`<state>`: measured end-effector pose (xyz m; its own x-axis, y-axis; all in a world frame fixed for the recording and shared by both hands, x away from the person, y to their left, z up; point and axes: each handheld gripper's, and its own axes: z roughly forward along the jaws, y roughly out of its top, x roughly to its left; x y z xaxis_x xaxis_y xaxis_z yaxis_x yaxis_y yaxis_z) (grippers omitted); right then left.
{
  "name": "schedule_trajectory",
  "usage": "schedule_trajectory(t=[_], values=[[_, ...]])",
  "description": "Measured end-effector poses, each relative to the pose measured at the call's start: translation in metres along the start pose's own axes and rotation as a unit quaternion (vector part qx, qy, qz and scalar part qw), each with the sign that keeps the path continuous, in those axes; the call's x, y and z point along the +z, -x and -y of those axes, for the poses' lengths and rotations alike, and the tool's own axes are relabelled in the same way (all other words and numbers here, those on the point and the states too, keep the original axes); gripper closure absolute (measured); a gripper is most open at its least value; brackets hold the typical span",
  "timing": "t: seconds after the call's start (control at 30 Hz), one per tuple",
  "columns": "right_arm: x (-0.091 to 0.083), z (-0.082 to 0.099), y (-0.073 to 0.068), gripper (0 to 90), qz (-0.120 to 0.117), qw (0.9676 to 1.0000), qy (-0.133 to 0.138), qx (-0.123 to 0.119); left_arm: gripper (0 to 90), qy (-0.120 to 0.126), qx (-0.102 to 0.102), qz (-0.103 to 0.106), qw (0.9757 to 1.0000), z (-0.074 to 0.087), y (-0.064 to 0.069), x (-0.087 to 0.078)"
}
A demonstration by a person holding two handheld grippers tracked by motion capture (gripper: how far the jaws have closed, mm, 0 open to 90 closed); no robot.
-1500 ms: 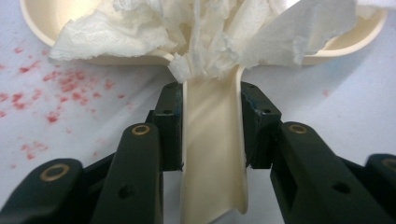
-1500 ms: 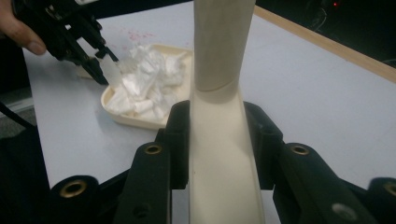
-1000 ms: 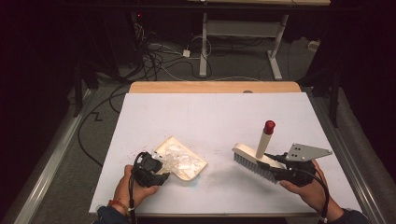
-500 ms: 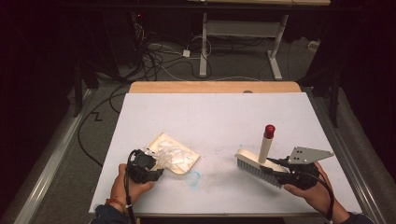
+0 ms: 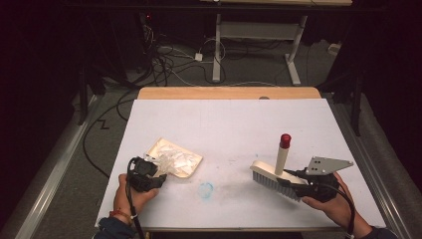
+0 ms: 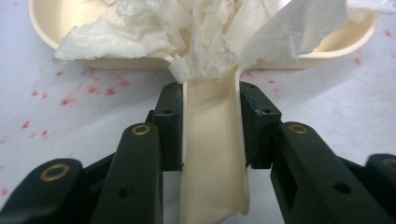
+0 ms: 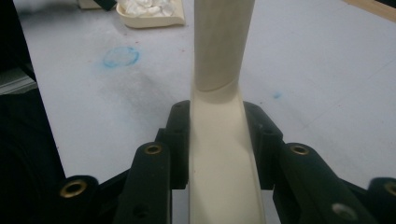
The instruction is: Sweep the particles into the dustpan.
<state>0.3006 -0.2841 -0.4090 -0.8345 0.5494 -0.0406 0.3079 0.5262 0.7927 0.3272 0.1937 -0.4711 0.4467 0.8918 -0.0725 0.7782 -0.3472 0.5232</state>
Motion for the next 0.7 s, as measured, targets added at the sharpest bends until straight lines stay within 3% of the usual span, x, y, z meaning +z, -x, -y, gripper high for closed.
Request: schedule_trajectory(t=[0.1,0.4,0.7], values=[[0.001,0.0,-0.001,68.0,-0.002,1.0,-0.001,-0.002,62.6,0.004,-0.016,-0.004,0.9999,0.001,-0.006,0.0],[0.002,-0.001,-0.001,68.0,-0.006,1.0,-0.002,-0.002,62.6,0.011,-0.038,-0.016,0.9991,0.001,-0.016,0.001],[0.002,-0.002,0.0,68.0,-0.02,0.9998,0.0,0.004,62.5,0.028,-0.075,-0.03,0.9964,-0.004,-0.021,0.006]])
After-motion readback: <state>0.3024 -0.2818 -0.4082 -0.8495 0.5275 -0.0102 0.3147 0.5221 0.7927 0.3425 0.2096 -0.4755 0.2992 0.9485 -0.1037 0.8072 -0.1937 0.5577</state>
